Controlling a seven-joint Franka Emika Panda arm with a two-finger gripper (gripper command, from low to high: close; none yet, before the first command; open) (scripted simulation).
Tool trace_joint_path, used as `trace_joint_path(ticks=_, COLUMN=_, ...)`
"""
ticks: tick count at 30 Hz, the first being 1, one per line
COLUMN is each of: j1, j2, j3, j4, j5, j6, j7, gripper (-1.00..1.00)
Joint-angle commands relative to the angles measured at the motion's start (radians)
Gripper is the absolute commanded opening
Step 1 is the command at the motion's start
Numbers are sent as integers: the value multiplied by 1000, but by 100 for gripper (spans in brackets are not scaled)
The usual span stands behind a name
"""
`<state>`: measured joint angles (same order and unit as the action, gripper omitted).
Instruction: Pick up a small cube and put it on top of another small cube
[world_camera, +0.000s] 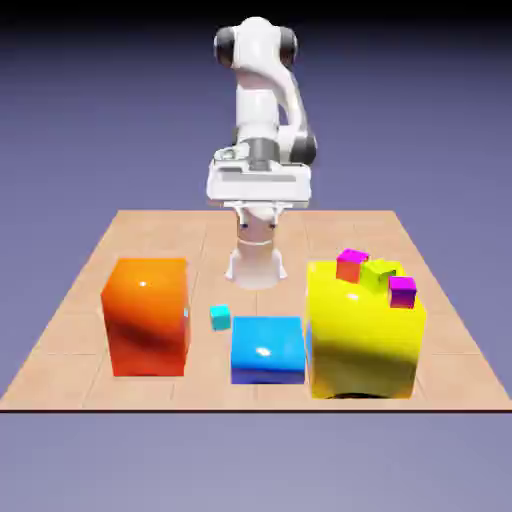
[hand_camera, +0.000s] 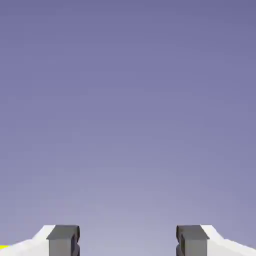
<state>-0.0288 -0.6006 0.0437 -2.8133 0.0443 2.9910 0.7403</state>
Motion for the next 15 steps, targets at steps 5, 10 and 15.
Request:
trace_joint_path(ticks=5, j1=-169, j2=-127, j3=181, j4=-14, j5=184, j6=-191, j7=-3, gripper=0)
trace_joint_path(ticks=10, j1=-338, j2=-253, j3=362, j4=-27, j5=368, j6=-382, j7=-6, gripper=0)
trace_joint_path(ticks=15, j1=-507, j2=-380, j3=544, j4=-41, j5=551, j6=-573, j7=-9, gripper=0)
